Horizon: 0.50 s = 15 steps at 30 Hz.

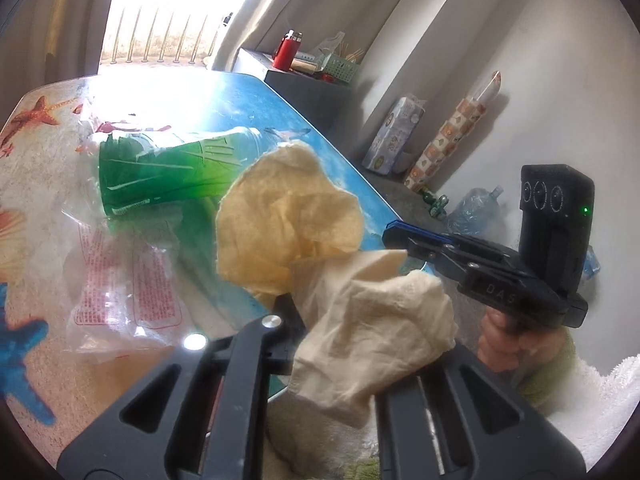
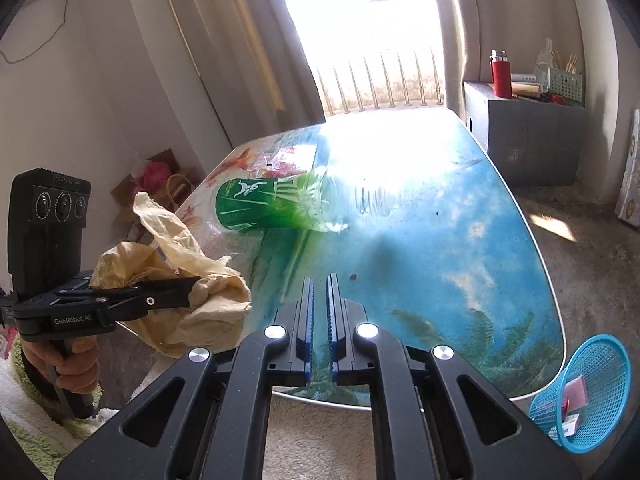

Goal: Collect trash
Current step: 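Close the right tool on the green plastic bottle and lift it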

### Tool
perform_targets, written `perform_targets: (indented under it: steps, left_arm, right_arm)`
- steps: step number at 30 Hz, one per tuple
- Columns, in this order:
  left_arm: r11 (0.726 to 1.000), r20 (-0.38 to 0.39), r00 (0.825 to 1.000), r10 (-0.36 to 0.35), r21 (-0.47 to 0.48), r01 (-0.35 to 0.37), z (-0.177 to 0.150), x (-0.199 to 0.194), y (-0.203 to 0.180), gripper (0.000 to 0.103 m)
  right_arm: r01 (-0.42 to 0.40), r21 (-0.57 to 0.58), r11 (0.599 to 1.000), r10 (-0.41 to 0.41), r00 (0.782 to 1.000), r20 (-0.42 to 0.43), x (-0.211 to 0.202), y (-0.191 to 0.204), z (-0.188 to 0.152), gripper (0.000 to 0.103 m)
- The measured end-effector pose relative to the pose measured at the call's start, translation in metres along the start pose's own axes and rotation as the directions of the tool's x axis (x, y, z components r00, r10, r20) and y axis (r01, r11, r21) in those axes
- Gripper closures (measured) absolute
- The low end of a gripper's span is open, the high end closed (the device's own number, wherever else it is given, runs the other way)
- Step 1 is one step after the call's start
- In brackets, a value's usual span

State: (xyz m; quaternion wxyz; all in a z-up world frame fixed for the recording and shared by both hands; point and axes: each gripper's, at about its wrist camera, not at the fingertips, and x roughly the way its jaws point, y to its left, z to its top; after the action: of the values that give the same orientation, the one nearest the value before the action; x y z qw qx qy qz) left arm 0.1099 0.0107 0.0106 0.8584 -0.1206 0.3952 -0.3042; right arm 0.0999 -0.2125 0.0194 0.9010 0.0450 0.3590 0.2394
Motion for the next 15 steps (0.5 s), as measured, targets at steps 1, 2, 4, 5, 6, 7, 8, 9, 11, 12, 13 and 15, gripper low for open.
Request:
perform_targets:
  steps: [1, 2, 4, 5, 6, 7, 8, 9, 11, 12, 13, 15]
  left_arm:
    - [1.000, 0.019, 1.000, 0.001, -0.005, -0.001, 0.003, -0.008, 0.002, 0.096]
    - [1.000, 0.038, 0.999, 0.003, -0.013, -0.002, 0.005, -0.016, 0.005, 0.096]
    - [0.999, 0.077, 0.997, 0.008, -0.034, -0.006, 0.009, -0.033, 0.011, 0.096]
    - [0.999, 0.096, 0.995, 0.013, -0.048, -0.009, 0.011, -0.041, 0.016, 0.096]
    - [0.998, 0.113, 0.993, 0.023, -0.062, -0.016, 0.013, -0.049, 0.019, 0.096]
    - [0.997, 0.130, 0.991, 0.037, -0.076, -0.027, 0.014, -0.057, 0.024, 0.096]
    - [0.995, 0.144, 0.988, 0.053, -0.089, -0.041, 0.016, -0.064, 0.028, 0.096]
    - [0.993, 0.156, 0.985, 0.073, -0.103, -0.058, 0.016, -0.071, 0.033, 0.096]
    - [0.986, 0.162, 0.979, 0.119, -0.138, -0.097, 0.016, -0.081, 0.043, 0.096]
    - [0.980, 0.159, 0.977, 0.143, -0.160, -0.117, 0.016, -0.086, 0.049, 0.096]
    - [0.974, 0.158, 0.974, 0.162, -0.183, -0.132, 0.013, -0.091, 0.056, 0.096]
    - [0.963, 0.153, 0.970, 0.187, -0.224, -0.150, 0.009, -0.097, 0.068, 0.096]
  right_arm:
    - [0.001, -0.031, 1.000, -0.001, 1.000, 0.001, 0.001, 0.003, 0.009, 0.081]
    - [0.001, -0.064, 0.998, -0.001, 1.000, 0.007, 0.003, 0.006, 0.018, 0.076]
    - [-0.007, -0.142, 0.990, 0.010, 1.000, 0.021, 0.010, 0.015, 0.037, 0.058]
    - [-0.020, -0.185, 0.982, 0.023, 1.000, 0.013, 0.017, 0.019, 0.046, 0.054]
    - [-0.020, -0.232, 0.973, 0.021, 1.000, 0.004, 0.025, 0.024, 0.054, 0.050]
    - [-0.007, -0.282, 0.959, 0.005, 1.000, -0.006, 0.035, 0.030, 0.062, 0.048]
    - [-0.002, -0.333, 0.943, -0.005, 1.000, -0.022, 0.045, 0.036, 0.069, 0.046]
    - [-0.001, -0.383, 0.924, -0.014, 0.999, -0.037, 0.055, 0.041, 0.075, 0.044]
    - [0.009, -0.480, 0.877, -0.040, 0.998, -0.054, 0.073, 0.054, 0.086, 0.041]
    - [0.003, -0.529, 0.849, -0.048, 0.996, -0.070, 0.082, 0.060, 0.090, 0.035]
    - [0.000, -0.576, 0.818, -0.059, 0.995, -0.083, 0.091, 0.066, 0.093, 0.033]
    - [-0.008, -0.666, 0.746, -0.089, 0.990, -0.111, 0.107, 0.078, 0.096, 0.033]
